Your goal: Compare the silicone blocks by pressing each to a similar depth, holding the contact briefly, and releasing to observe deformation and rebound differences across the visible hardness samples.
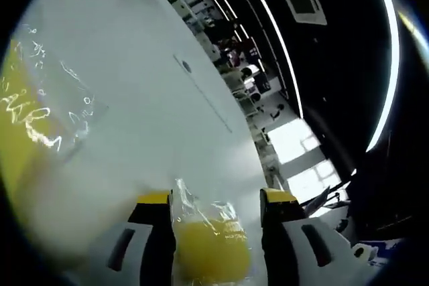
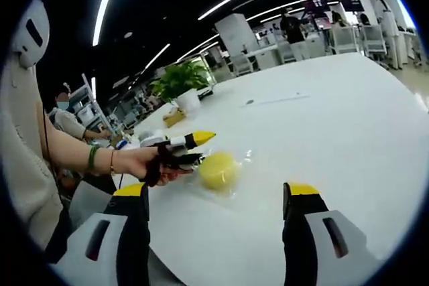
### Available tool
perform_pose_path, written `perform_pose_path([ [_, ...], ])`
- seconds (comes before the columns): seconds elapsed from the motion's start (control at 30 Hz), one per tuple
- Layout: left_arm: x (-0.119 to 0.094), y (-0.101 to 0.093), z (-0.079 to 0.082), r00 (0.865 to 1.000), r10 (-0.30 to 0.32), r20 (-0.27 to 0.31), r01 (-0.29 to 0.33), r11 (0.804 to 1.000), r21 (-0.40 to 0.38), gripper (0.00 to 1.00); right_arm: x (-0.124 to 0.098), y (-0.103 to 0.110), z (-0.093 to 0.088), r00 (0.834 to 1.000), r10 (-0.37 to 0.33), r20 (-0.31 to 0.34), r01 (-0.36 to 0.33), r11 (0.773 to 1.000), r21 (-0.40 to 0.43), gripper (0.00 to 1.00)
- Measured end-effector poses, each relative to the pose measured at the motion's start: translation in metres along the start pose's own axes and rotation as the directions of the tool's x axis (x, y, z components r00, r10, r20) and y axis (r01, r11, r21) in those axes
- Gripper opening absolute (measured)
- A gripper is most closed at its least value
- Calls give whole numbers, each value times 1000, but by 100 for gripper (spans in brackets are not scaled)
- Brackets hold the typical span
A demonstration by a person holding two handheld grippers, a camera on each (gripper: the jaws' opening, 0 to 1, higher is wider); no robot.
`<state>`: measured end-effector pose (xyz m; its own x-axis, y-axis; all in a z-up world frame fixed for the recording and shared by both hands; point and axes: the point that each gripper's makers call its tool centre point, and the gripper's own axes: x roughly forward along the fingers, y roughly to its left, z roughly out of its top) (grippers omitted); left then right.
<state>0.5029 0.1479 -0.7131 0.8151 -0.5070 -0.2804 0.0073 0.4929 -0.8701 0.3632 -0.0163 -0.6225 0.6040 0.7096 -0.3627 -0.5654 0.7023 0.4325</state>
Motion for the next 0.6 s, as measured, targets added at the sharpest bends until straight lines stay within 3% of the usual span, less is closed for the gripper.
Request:
perform_pose_path([
  [0.13,5,6,0,1000,9,10,-9,1000,-9,38,0,-2,-3,1000,1,-11,-1,1000,1,74],
  [0.3,5,17,-6,999,47,-24,-46,998,40,17,-2,-3,-4,1000,1,-12,-1,1000,5,72],
  [0.6,6,20,-6,998,53,-25,-52,998,42,1,-1,-7,-1,1000,5,-11,-5,1000,6,68],
])
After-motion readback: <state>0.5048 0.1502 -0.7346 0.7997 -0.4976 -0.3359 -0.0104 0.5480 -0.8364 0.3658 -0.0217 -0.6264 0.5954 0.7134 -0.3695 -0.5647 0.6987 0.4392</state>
